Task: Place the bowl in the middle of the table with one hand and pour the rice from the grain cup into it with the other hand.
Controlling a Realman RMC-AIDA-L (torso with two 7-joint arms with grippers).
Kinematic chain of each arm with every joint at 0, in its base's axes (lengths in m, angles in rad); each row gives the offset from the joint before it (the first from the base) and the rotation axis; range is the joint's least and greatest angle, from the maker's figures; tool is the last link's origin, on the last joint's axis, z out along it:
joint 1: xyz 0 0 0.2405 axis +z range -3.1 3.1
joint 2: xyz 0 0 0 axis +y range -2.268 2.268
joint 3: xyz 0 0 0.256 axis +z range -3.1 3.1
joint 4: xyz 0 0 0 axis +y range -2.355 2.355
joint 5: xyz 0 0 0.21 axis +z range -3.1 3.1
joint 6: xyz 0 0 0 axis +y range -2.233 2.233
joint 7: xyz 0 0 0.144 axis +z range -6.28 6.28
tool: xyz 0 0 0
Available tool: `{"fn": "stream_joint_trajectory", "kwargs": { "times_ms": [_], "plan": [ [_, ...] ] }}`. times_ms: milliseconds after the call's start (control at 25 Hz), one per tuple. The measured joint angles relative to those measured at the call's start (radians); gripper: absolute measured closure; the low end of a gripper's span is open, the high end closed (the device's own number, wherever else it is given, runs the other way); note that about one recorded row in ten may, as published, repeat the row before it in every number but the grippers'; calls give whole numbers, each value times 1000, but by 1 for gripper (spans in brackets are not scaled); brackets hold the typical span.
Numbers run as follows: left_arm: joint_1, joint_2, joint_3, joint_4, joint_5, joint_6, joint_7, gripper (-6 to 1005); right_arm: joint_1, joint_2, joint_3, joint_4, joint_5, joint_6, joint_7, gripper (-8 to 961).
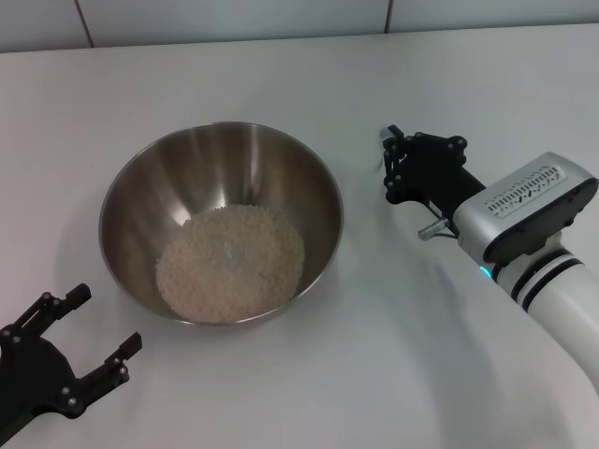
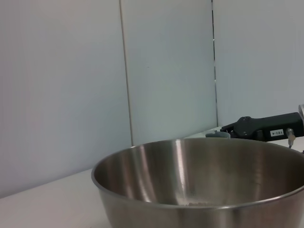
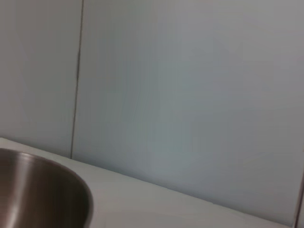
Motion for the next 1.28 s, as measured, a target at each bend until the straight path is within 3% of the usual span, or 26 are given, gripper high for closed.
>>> {"fn": "stream_joint_trajectory", "kwargs": {
  "times_ms": [520, 840, 1080, 1280],
  "plan": [
    [-3, 0, 1, 1, 0, -1, -2, 169, -14, -2, -26, 7, -20, 12, 7, 813],
    [-1, 1, 2, 1, 0, 0, -4, 169, -68, -8, -26, 29, -20, -9, 8, 590],
    [6, 1, 2, 0, 0, 1, -4, 170, -167, -15, -49, 23, -41, -154, 9, 537],
    [10, 4, 2, 0, 0, 2, -4, 170, -249, -35, -105, -51, -239, -357, 120, 519]
  ]
}}
